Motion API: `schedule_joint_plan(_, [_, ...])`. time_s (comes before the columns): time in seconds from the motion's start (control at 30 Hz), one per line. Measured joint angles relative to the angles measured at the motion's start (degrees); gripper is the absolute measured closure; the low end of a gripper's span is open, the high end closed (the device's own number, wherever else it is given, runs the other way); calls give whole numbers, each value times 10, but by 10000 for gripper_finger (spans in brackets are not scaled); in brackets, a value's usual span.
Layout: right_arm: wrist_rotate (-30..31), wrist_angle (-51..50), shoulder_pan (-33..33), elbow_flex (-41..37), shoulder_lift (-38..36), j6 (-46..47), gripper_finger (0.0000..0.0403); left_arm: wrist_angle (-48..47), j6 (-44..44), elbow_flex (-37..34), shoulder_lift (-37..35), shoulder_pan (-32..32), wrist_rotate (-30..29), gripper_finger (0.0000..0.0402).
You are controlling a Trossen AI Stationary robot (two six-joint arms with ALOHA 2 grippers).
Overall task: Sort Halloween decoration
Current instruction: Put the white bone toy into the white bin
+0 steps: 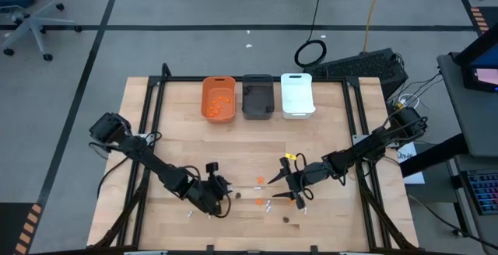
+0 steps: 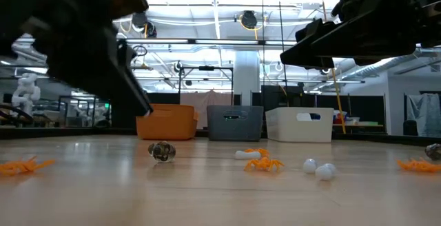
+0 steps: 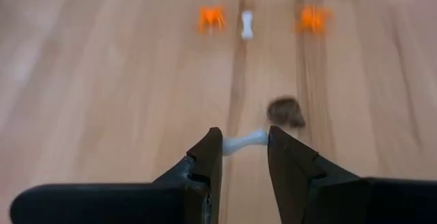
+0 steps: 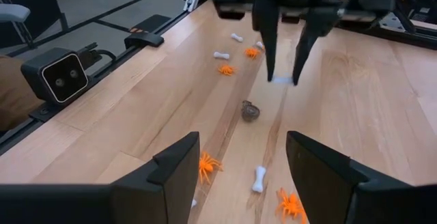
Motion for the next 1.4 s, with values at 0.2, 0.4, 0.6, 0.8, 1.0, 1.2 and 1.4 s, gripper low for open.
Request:
schedule_joint_plan(0.2, [0, 1, 0, 0, 1, -16, 200, 3, 0, 0, -33, 0, -24, 310])
schedule_joint_plan(0.4, [-1, 7, 0, 0, 2, -22, 200, 31, 4, 0, -40, 0, -30, 310])
schedule_joint_plan(0.6, [0, 70, 0, 0, 31, -99, 200, 84, 31, 0, -40, 3, -32, 310])
schedule_joint_plan(0.8, [3, 163, 3, 19, 84, -259, 200, 162, 63, 1, -40, 12, -33, 310])
schedule_joint_plan(1.0, [68, 155, 15, 92, 131, -376, 200, 242, 77, 1, -41, 21, -32, 310])
schedule_joint_plan(1.2, [143, 157, 35, 126, 144, -444, 200, 260, 75, 1, -41, 20, -29, 310])
schedule_joint_plan(1.4, [164, 171, 41, 140, 144, -503, 200, 269, 60, 1, -41, 20, -28, 310])
